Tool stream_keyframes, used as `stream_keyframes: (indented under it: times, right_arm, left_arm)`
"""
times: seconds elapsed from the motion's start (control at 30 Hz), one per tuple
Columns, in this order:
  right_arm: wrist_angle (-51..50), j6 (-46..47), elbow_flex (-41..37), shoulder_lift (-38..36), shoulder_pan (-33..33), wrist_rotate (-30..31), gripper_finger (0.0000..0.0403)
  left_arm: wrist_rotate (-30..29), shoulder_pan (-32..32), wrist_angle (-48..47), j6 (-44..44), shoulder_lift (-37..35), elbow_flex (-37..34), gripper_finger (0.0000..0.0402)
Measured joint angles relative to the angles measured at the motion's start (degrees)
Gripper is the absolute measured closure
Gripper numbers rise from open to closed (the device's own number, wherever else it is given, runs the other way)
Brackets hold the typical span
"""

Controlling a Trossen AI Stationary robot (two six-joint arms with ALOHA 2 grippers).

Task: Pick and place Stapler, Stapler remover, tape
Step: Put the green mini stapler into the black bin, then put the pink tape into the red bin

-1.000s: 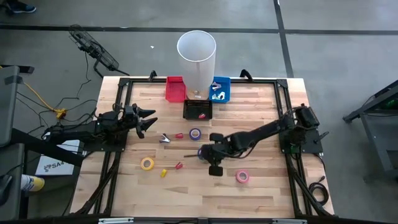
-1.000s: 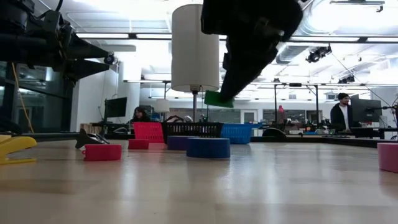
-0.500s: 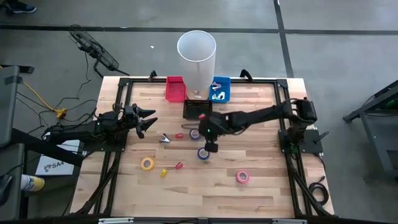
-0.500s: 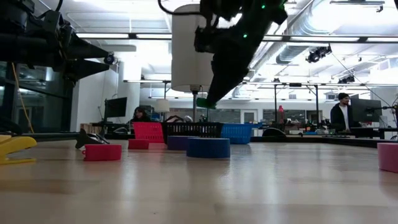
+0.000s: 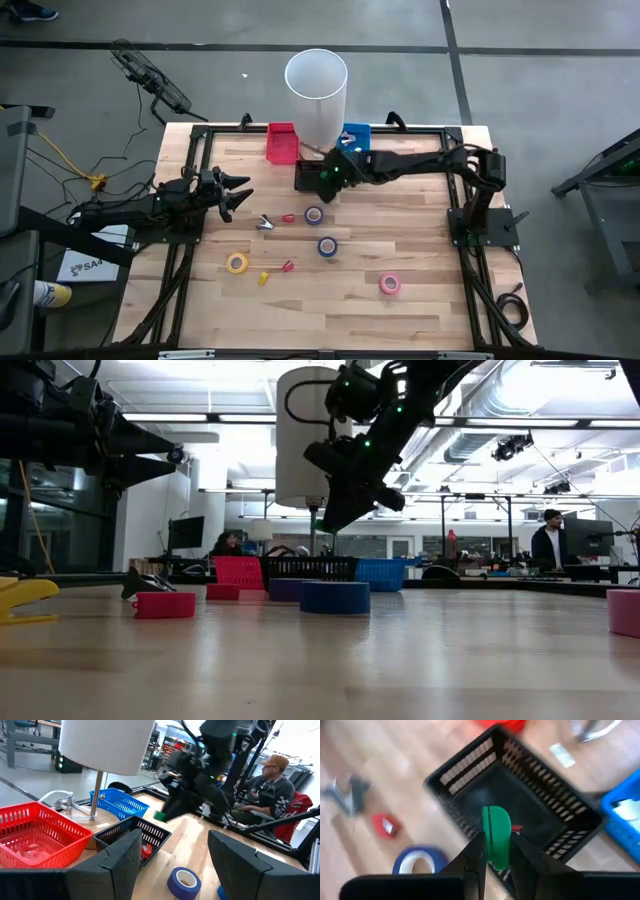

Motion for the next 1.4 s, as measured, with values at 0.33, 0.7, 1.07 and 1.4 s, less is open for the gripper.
stream_keyframes:
  times: [0.33,0.7,1.07,1.4]
  right_arm:
    - [0.8,6.4,0.0,3.0,-4.3,-5.1,0.0348]
    - [1.1,12.2,0.0,5.4,-5.6,-6.2,0.0347]
    - [-2.6,15.3,0.0,5.4,-5.6,-6.2,0.0321]
    - [-2.5,14.9,0.0,5.4,-5.6,-9.3,0.0255]
  left_arm:
    - [0.0,0.0,0.0,0.0,0.0,0.0,0.0176]
    - [0.0,0.0,0.0,0.0,0.0,0.0,0.0176]
    - [0.0,0.0,0.0,0.0,0.0,0.0,0.0176]
    - [0.0,0.0,0.0,0.0,0.0,0.0,0.0176]
